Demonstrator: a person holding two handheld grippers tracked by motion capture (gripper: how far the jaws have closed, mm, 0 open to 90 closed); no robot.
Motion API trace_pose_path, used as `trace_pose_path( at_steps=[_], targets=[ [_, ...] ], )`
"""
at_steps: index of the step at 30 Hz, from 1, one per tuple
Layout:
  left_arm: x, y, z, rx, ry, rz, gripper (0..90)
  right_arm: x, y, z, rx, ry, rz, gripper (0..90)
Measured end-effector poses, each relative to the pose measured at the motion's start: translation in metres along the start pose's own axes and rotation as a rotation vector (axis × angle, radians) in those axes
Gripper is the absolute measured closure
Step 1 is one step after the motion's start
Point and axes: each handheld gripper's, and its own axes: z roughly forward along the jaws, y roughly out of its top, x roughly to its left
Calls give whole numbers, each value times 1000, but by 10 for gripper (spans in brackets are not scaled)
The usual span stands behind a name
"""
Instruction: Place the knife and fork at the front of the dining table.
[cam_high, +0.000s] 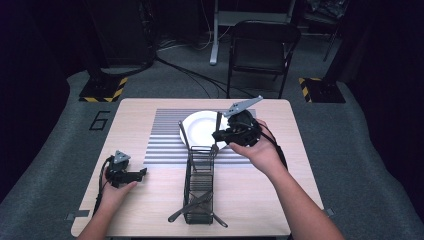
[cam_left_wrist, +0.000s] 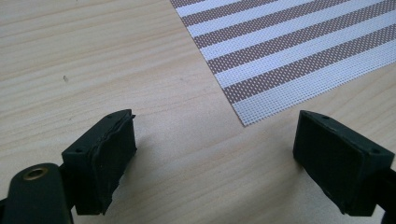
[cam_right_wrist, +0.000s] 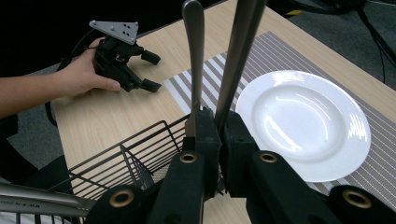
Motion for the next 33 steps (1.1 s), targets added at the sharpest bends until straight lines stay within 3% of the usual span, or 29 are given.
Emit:
trace_pose_path(
  at_steps=[21, 33],
  targets=[
    [0, 0, 0, -1, 1, 0, 129, -39, -21, -31, 4, -87, 90, 867],
    [0, 0, 0, -1, 1, -1, 129, -58, -37, -33, 14, -135, 115, 867]
  ],
)
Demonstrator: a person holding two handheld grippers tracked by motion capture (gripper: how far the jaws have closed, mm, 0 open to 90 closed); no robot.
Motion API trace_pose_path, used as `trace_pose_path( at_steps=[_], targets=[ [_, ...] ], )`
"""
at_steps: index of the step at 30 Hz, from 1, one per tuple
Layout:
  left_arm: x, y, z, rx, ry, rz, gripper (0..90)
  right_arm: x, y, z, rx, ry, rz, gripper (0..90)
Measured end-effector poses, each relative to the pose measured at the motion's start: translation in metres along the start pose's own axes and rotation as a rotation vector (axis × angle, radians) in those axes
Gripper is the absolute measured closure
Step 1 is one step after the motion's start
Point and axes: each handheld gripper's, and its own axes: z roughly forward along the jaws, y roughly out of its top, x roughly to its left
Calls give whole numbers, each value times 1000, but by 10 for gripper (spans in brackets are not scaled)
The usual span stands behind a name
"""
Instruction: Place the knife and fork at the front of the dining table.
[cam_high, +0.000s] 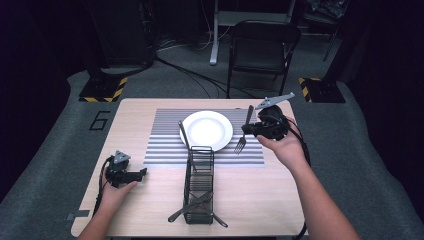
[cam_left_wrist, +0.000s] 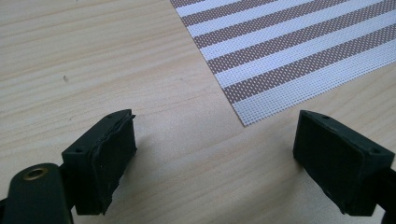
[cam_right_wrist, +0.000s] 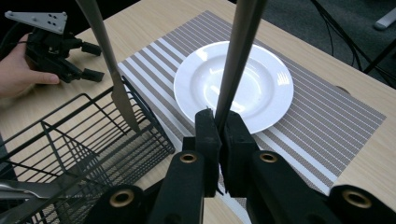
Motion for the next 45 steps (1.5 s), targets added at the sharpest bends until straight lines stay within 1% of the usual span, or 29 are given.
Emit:
trace_pose_path(
  at_steps=[4, 6, 7, 8, 11, 13, 18, 23, 27, 29, 32, 36, 40, 44, 45],
  targets=[
    [0, 0, 0, 0, 0, 0, 129, -6, -6, 4, -1, -11, 5, 867],
    [0, 0, 0, 0, 0, 0, 129, -7, -7, 5, -2, -10, 2, 867],
    [0, 0, 0, -1, 0, -1, 129, -7, -8, 6, 3, -15, 10, 868],
    [0, 0, 0, 0, 0, 0, 129, -8, -9, 8, 5, -19, 5, 867],
    [0, 0, 0, 0, 0, 0, 129, -10, -13, 14, 18, -29, 9, 867],
    [0, 0, 0, 0, 0, 0, 129, -11, -16, 17, 22, -34, 2, 867],
    [0, 0, 0, 0, 0, 0, 129, -13, -22, 28, 38, -49, 9, 867],
    [0, 0, 0, 0, 0, 0, 129, -15, -28, 41, 56, -62, -2, 868],
    [0, 0, 0, 0, 0, 0, 129, -17, -31, 48, 65, -71, 10, 868],
    [0, 0, 0, 0, 0, 0, 129, -19, -34, 53, 69, -77, 11, 868],
    [0, 0, 0, -1, 0, 0, 129, -21, -36, 56, 72, -81, 14, 868],
    [0, 0, 0, 0, 1, 1, 129, -25, -42, 64, 78, -94, 28, 868],
    [0, 0, 0, -1, 1, 0, 129, -27, -46, 67, 83, -100, 39, 868],
    [0, 0, 0, 0, 0, 0, 129, -31, -51, 72, 87, -109, 35, 868],
    [0, 0, 0, 0, 0, 0, 129, -32, -52, 74, 86, -112, 46, 867]
  ],
)
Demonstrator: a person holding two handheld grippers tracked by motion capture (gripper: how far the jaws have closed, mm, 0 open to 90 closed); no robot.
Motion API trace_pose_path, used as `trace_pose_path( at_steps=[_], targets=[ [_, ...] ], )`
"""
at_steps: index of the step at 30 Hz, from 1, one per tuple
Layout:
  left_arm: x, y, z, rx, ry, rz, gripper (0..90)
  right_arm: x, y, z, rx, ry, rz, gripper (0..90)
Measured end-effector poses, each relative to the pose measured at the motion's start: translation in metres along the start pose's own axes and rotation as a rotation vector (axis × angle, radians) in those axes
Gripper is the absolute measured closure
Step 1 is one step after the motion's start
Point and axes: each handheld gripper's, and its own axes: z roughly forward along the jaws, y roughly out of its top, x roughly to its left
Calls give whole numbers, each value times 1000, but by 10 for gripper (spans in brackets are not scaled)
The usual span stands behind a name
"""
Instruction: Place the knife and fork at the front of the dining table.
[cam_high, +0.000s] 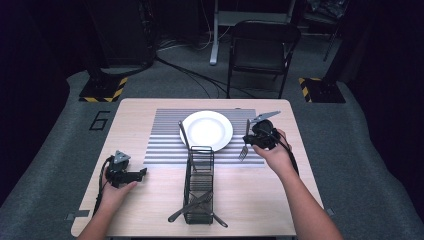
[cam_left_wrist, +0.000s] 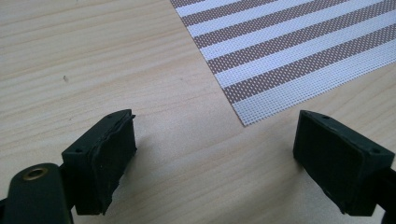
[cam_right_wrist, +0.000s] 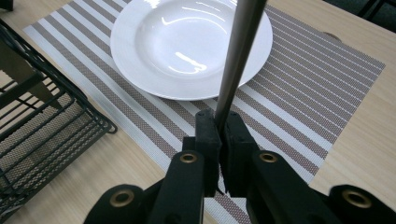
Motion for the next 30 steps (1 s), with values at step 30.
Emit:
trace_pose_path(
  at_steps=[30],
  targets=[
    [0, 0, 0, -1, 1, 0, 129, -11, -9, 34, 25, -21, 50, 866]
  ],
)
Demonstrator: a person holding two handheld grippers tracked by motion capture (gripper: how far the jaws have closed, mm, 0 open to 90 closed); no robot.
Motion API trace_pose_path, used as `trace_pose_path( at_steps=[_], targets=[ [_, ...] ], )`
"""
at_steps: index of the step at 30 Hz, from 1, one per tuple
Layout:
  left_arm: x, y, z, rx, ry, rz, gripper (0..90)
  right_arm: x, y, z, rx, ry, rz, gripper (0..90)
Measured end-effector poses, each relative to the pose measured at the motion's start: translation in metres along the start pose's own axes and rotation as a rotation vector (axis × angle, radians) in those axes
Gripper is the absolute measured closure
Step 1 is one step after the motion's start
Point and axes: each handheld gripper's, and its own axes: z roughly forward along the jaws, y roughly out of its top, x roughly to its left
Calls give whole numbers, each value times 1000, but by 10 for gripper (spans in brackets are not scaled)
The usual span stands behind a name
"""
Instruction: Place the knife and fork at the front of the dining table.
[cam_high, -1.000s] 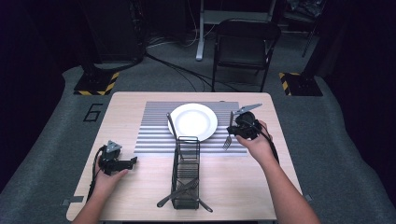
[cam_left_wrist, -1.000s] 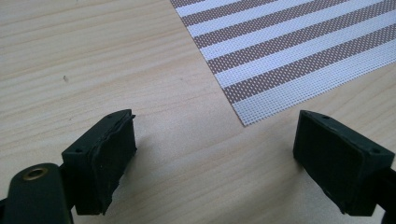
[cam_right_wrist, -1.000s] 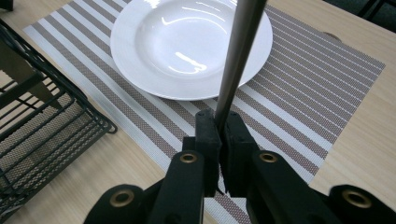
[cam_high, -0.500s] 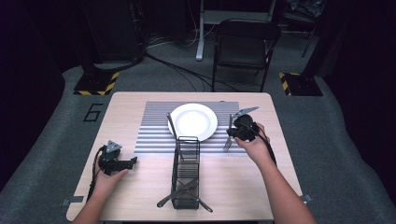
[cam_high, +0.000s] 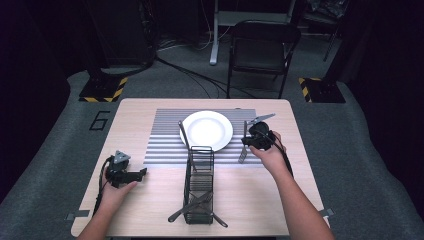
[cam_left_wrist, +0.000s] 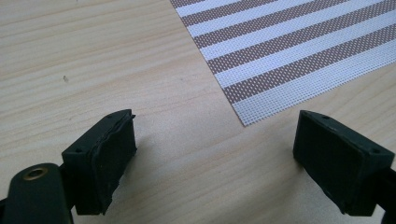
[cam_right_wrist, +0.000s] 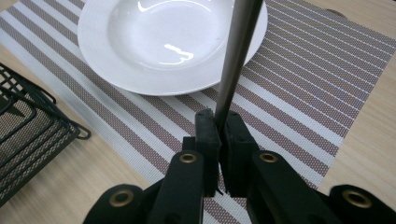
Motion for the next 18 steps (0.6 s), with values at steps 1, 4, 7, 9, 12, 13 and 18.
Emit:
trace_pose_path(
  at_steps=[1, 4, 7, 9, 12, 13, 18],
  targets=[
    [0, 0, 0, 1, 0, 1, 129, -1, 0, 1, -2, -2, 9, 866],
    [0, 0, 0, 0, 0, 0, 129, -4, 2, 5, -10, 2, 37, 865],
    [0, 0, 0, 0, 0, 0, 129, -6, 2, 7, -16, 3, 46, 865],
    [0, 0, 0, 0, 0, 0, 129, -8, 3, 9, -19, 9, 63, 864],
    [0, 0, 0, 0, 0, 0, 129, -13, 3, 13, -24, 14, 90, 864],
    [0, 0, 0, 0, 0, 0, 129, -14, 3, 14, -26, 16, 100, 864],
    [0, 0, 0, 0, 0, 0, 129, -19, 4, 20, -35, 16, 131, 860]
  ],
)
